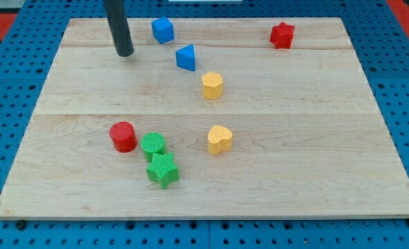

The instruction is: Move the arm towards the blue triangle

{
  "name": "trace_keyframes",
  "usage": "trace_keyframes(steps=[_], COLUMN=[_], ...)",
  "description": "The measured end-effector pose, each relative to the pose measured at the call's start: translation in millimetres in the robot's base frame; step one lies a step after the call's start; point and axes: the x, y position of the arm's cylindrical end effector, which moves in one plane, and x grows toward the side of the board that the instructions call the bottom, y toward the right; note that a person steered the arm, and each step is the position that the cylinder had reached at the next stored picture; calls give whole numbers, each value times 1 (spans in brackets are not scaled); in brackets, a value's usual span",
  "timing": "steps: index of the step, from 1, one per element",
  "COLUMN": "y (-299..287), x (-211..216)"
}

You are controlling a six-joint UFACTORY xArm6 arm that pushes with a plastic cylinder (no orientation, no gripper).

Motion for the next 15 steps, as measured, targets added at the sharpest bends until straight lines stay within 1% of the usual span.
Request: trace_keyframes(steps=[10, 11, 12, 13, 14, 15], y=[-75, -80, -79, -78, -64, -22], x=[0, 7, 40, 43, 36, 37])
